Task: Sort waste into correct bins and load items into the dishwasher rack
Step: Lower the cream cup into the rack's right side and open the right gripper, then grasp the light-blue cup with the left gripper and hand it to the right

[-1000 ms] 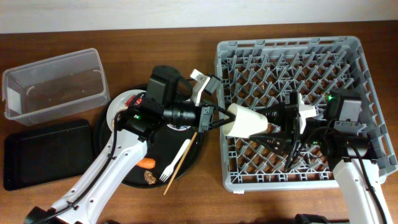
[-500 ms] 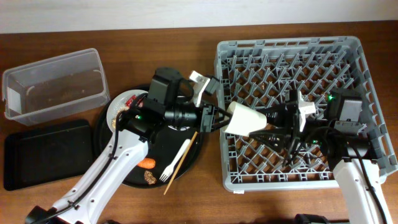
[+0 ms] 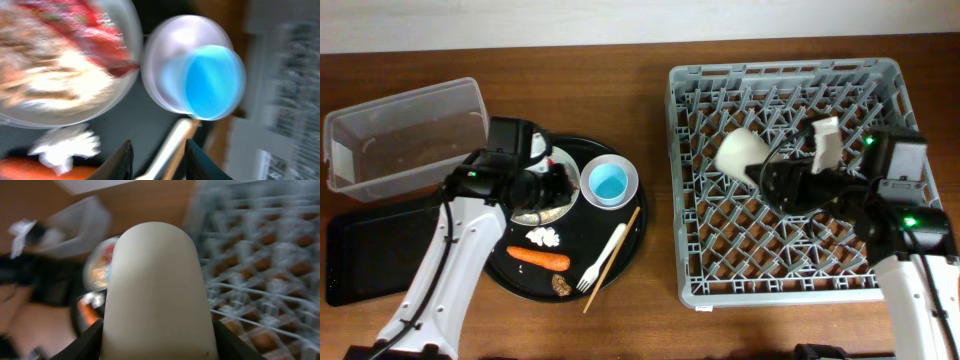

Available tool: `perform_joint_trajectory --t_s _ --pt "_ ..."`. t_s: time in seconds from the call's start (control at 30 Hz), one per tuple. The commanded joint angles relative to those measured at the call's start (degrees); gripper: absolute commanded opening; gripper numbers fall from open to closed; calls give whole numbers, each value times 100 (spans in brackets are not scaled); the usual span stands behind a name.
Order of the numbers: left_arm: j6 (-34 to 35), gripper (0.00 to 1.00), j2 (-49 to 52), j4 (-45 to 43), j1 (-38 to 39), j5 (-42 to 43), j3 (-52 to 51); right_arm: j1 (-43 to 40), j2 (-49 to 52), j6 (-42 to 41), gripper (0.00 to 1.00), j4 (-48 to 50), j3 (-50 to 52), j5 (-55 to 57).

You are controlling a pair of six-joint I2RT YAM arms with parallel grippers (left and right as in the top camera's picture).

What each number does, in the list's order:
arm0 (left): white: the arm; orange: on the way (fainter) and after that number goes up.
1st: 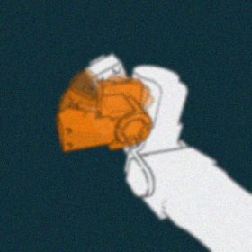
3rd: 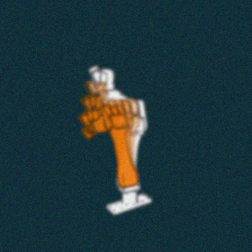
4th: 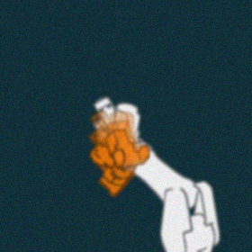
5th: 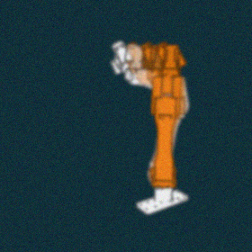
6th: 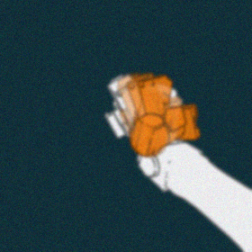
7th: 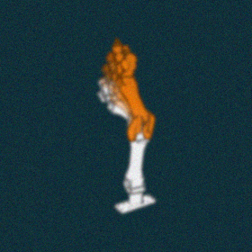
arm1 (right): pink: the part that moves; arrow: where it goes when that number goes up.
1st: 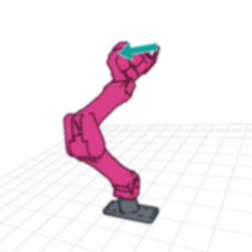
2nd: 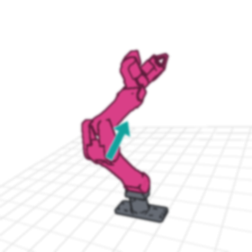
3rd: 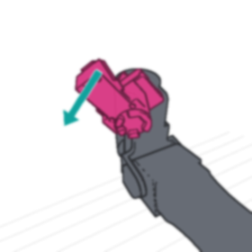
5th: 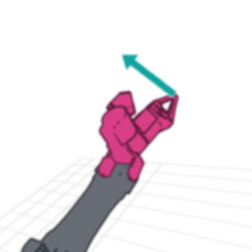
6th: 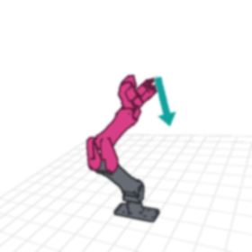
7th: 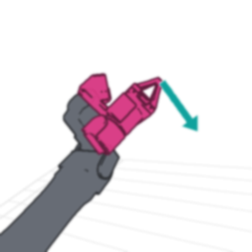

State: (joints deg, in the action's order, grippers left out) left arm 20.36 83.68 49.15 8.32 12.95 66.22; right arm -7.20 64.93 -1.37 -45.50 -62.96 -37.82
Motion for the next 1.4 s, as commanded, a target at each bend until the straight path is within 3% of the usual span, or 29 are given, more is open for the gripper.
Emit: perform_joint_trajectory --t_s 0.0,0.23,0.57,0.83,0.87,1.0,1.07,1.2,1.37 --pt "-94 33 -164 131 -175 -802 -15 -2 0 -195 26 -723 -713 2264" --pt "-94 33 -164 138 -177 -831 -15 -140 330 -212 26 -1794 -1224 4347" --pt "-92 33 -164 157 -177 -831 -15 -2105 1381 -267 22 -2166 -1224 4232" --pt "-92 33 -164 157 -177 -831 -15 -2594 2129 -365 23 -2227 -1222 4192" --pt "-92 33 -164 160 -177 -831 -15 -2592 2184 -365 25 -2229 -1222 4192" --pt "-94 34 -164 164 -177 -831 -15 -2588 2326 -363 80 -2271 -1222 3978" --pt "-92 38 -164 170 -177 -828 -15 -2588 2330 -363 96 -2260 -1224 3788" --pt "-94 50 -164 168 -177 -831 -15 -2586 2291 -361 99 -2319 -1300 3187" --pt "-92 52 -162 -133 -173 -826 -15 -2461 1891 61 99 -2522 -1606 1932"
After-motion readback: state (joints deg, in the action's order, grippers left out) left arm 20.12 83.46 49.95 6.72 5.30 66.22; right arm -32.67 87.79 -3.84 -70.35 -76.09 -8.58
